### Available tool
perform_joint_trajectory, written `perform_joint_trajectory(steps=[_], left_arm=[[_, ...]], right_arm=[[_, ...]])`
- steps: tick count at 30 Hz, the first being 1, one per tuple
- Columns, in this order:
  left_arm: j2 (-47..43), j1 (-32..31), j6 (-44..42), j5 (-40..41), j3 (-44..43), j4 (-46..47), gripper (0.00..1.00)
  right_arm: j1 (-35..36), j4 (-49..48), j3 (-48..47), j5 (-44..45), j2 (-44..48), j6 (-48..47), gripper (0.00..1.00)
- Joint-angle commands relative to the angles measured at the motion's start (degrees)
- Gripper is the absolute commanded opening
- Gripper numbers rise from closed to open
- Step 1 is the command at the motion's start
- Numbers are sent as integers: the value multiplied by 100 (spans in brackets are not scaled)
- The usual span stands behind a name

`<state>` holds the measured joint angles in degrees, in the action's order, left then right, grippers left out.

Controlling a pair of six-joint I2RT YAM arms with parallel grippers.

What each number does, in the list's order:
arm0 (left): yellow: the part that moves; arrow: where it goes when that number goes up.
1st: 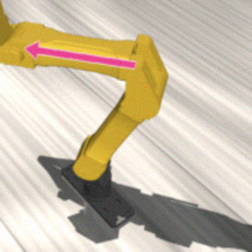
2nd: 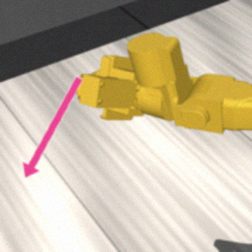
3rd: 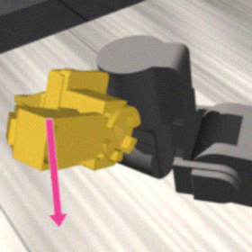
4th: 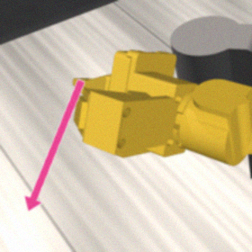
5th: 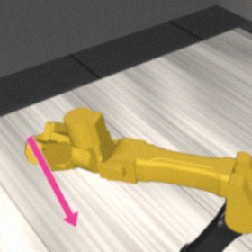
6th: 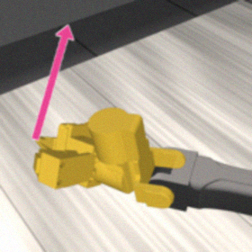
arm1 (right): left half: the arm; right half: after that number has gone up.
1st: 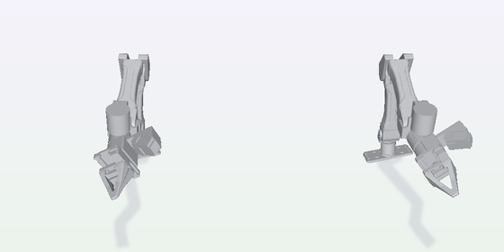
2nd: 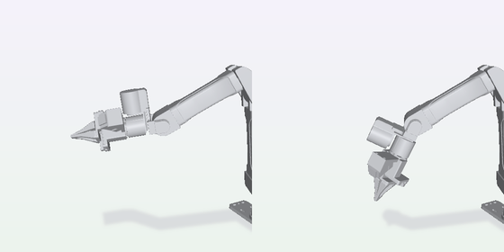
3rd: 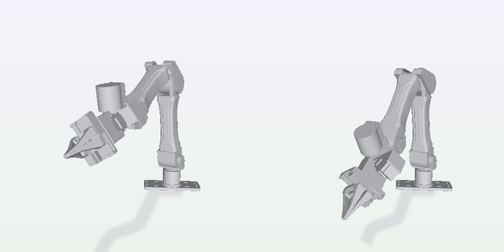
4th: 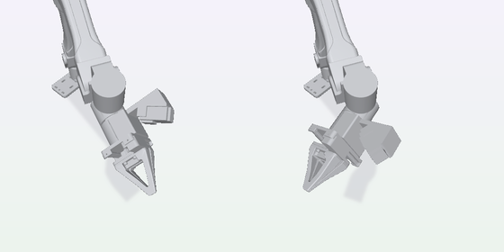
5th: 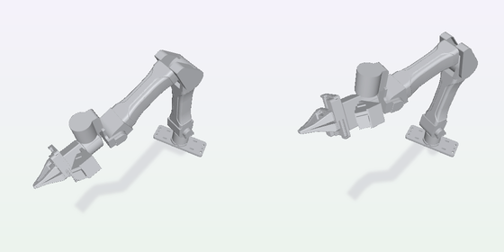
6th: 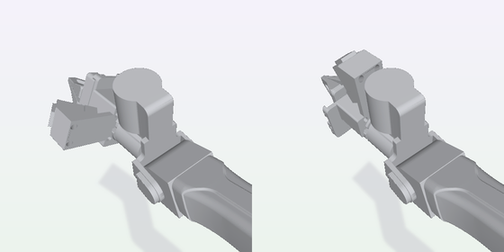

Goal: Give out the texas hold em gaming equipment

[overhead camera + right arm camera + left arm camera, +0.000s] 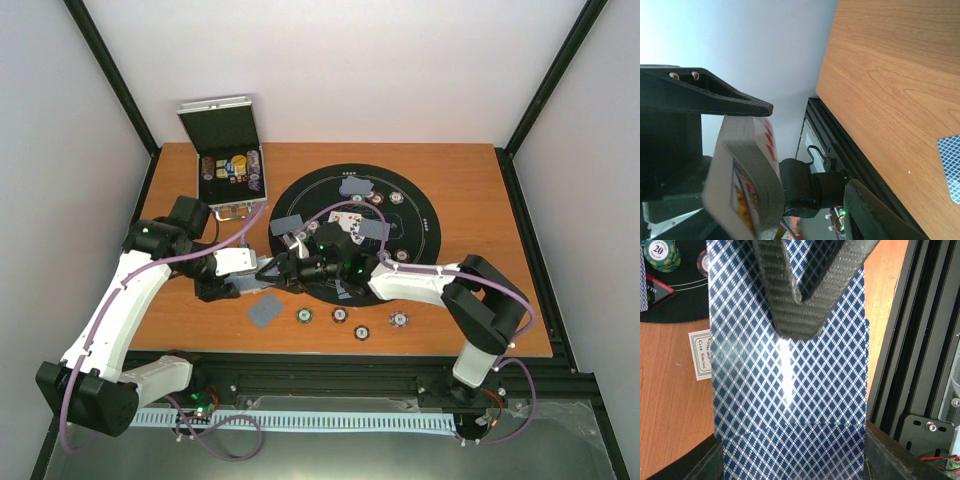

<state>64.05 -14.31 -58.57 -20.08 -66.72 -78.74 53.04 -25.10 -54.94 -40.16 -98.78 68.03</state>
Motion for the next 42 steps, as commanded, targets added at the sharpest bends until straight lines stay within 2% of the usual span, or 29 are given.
perform_joint_trajectory(steps=[1,5,9,12,19,26,31,36,42], left_arm=[[-60,7,-76,-131,4,1,1],[-57,7,-71,-137,35,27,1],[-63,7,-76,-119,85,47,1],[-72,7,-76,-110,128,81,1],[-57,7,-59,-52,240,170,1],[-16,7,-10,85,376,441,1],[275,7,105,226,524,852,1],[693,7,188,476,812,1488,1],[1250,7,346,809,1036,2172,1]], right_arm=[[-75,575,-52,267,222,-185,45],[-75,754,-76,306,322,-271,31],[-74,815,-96,329,413,-319,24],[-74,897,-153,347,475,-350,14],[-332,1597,-233,324,737,-775,11],[-1562,2369,2,-44,1336,-1345,5],[-3009,3442,-236,-250,1383,-2189,6],[-4231,4404,-826,52,745,-2978,6],[-4728,4959,-1606,387,-510,-3514,3]])
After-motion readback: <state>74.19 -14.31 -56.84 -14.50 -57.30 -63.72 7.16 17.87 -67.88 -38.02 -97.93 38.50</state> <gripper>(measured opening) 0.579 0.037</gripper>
